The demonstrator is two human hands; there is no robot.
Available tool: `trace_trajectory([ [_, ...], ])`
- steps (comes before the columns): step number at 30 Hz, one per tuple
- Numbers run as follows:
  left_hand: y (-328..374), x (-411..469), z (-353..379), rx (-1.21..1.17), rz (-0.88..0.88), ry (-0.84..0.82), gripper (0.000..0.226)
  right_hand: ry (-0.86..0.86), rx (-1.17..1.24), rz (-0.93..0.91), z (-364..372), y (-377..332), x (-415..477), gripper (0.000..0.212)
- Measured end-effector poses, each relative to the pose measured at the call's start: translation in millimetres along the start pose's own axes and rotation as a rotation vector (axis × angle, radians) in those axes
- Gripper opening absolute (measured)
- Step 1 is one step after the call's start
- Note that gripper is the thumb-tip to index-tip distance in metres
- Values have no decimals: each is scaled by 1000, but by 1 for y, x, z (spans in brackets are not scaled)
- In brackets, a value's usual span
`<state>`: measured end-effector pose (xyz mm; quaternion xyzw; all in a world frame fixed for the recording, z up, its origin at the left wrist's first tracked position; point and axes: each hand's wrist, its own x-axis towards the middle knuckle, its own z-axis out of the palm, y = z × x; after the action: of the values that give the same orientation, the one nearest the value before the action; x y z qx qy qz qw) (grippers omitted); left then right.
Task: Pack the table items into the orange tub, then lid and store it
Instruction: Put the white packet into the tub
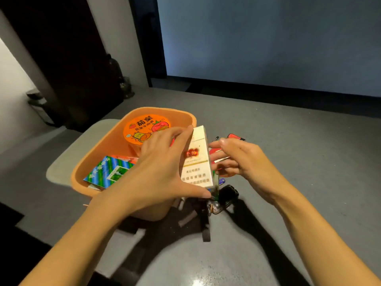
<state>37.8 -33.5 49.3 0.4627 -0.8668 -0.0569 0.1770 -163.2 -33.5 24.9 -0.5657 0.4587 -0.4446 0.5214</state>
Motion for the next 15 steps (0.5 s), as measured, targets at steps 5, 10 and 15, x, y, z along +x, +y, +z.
trace_trajectory([
  [5,-51,-10,-23,134,-120,21,129,-66,-121,-104,67,-20,40,23],
  [10,-108,-16,-22,111,-95,-56,122,15,-202,-91,109,-18,76,42],
  [15,-177,-12,-34,-87,-98,-31,94,-60,-333,47,132,-9,109,32],
])
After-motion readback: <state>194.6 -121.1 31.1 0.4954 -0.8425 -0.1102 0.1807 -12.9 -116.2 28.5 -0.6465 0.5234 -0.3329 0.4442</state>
